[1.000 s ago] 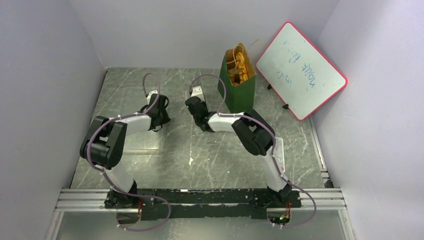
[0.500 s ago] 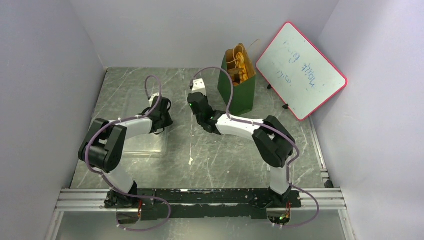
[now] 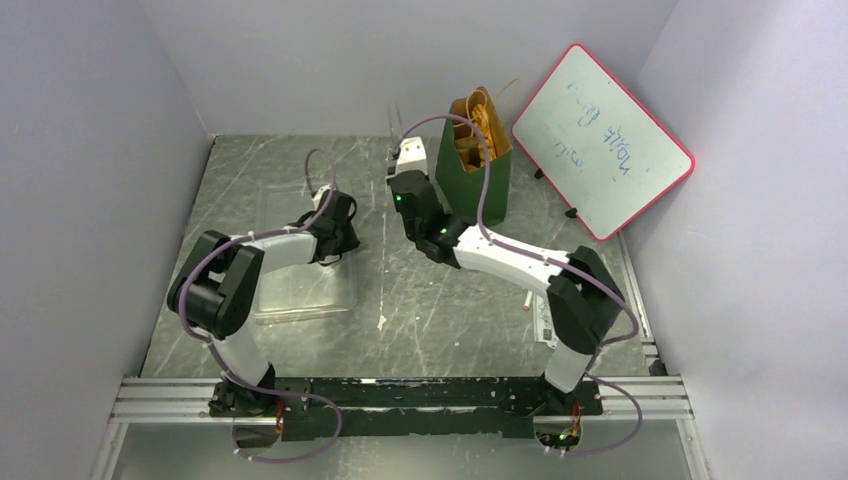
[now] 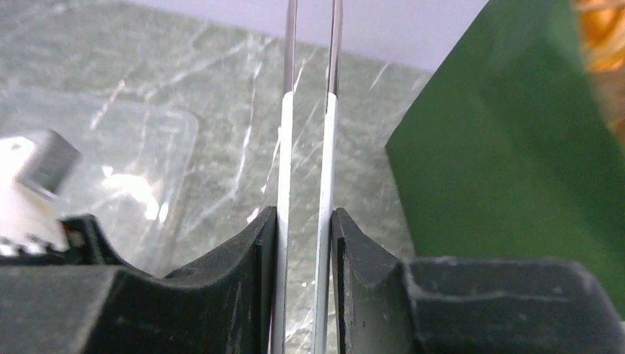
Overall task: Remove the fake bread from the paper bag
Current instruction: Pick up the clamp from the center of the board.
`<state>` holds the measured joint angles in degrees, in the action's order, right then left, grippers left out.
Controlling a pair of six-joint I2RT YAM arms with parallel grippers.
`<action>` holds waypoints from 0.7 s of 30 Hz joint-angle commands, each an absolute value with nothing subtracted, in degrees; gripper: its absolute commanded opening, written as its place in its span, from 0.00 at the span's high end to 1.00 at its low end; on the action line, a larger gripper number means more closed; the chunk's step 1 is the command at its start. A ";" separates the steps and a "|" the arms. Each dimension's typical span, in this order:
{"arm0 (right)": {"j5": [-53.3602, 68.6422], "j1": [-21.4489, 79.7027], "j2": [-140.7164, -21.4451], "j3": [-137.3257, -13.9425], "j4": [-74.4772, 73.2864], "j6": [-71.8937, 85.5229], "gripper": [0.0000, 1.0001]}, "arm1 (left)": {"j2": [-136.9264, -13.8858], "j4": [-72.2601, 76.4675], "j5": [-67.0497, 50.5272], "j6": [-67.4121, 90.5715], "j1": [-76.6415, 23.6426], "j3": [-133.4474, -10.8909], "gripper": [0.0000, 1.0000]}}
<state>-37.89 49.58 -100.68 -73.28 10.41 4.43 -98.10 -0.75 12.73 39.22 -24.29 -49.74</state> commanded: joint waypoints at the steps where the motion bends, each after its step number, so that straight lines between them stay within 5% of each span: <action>1: -41.78 49.66 -94.77 -76.51 13.29 0.11 0.84 | -102.14 -4.44 8.75 41.25 -27.97 -54.11 0.69; 21: -46.91 43.47 -81.35 -76.09 16.14 -6.40 0.85 | -119.08 -9.34 6.37 41.95 -40.43 -78.84 0.69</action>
<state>-44.80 44.99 -84.73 -75.83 12.64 -4.38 -116.29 -6.92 9.91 41.39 -38.15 -74.78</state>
